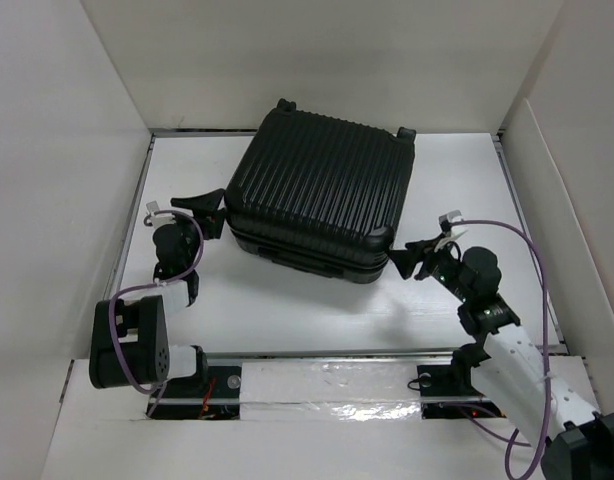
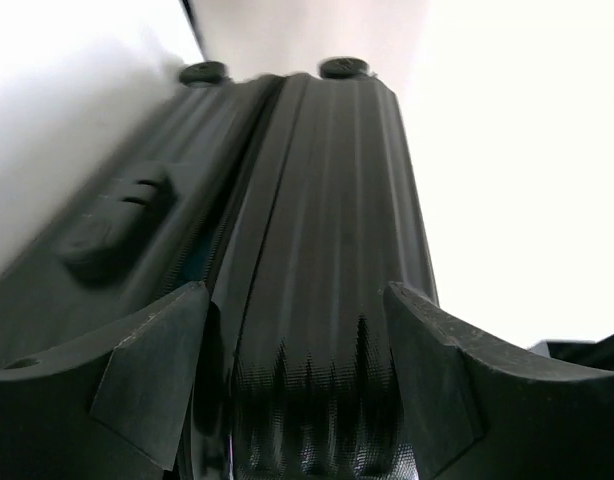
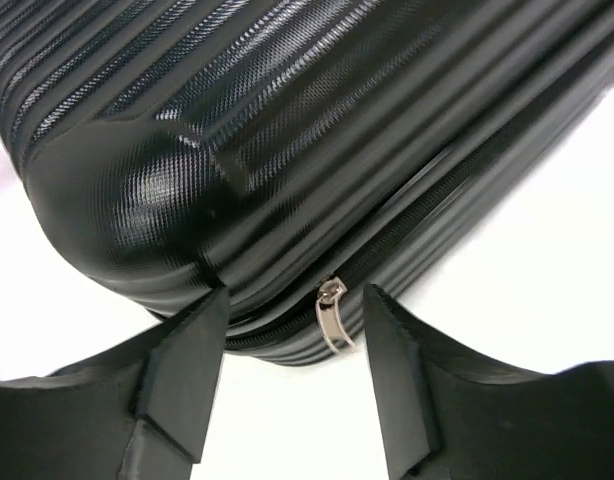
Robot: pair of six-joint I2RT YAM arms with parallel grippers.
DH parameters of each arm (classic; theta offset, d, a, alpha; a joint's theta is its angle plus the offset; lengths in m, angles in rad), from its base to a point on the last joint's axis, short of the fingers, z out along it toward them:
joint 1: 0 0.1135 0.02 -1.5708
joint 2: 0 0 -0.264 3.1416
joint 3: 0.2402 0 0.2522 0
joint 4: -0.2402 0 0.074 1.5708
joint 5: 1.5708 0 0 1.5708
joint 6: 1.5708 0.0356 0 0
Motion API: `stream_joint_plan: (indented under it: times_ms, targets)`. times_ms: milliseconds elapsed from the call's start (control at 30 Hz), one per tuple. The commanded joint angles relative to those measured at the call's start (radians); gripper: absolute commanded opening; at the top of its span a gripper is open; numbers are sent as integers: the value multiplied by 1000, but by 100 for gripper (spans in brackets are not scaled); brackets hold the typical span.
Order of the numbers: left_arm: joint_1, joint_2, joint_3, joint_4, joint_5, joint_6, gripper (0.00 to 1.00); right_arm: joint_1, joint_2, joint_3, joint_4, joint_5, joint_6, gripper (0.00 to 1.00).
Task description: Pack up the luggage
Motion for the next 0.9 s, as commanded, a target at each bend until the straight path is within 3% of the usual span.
stream_joint_plan:
  times_ms: [0,100,267,367,400,467,500,533,667,767,800,867]
  targets:
    - [-66,-83,45,139,40,-42,68,10,-101,-62,62,144,122,66]
    - [-67,-97,56,132,45,-42,68,-25,-123,-93,27,206,156,74]
    - [-67,-143,82,100,84,-31,68,-71,-89,-55,-35,169,150,75]
    - [-67,-203,119,-57,118,42,69,-80,-124,-30,-80,235,133,73]
    - [-67,-220,128,-108,134,70,70,-89,-159,-29,-103,252,132,59]
    - [-67,-266,120,-223,132,137,72,-90,-189,-35,-115,275,118,51]
    - [-56,-283,110,-254,123,156,72,-90,-204,-35,-119,278,116,30]
    - [-45,-316,88,-304,117,189,73,-90,-206,-41,-119,272,112,20]
    - [-8,-436,65,-421,25,278,72,-90,-129,-55,-62,198,77,11]
    - [-54,-533,123,-573,-85,373,51,-90,-14,-36,-65,163,61,9]
    - [-97,-555,137,-601,-134,446,31,-90,9,-44,-45,154,61,9]
    - [-138,-609,129,-619,-150,496,19,-90,78,-70,27,148,78,9]
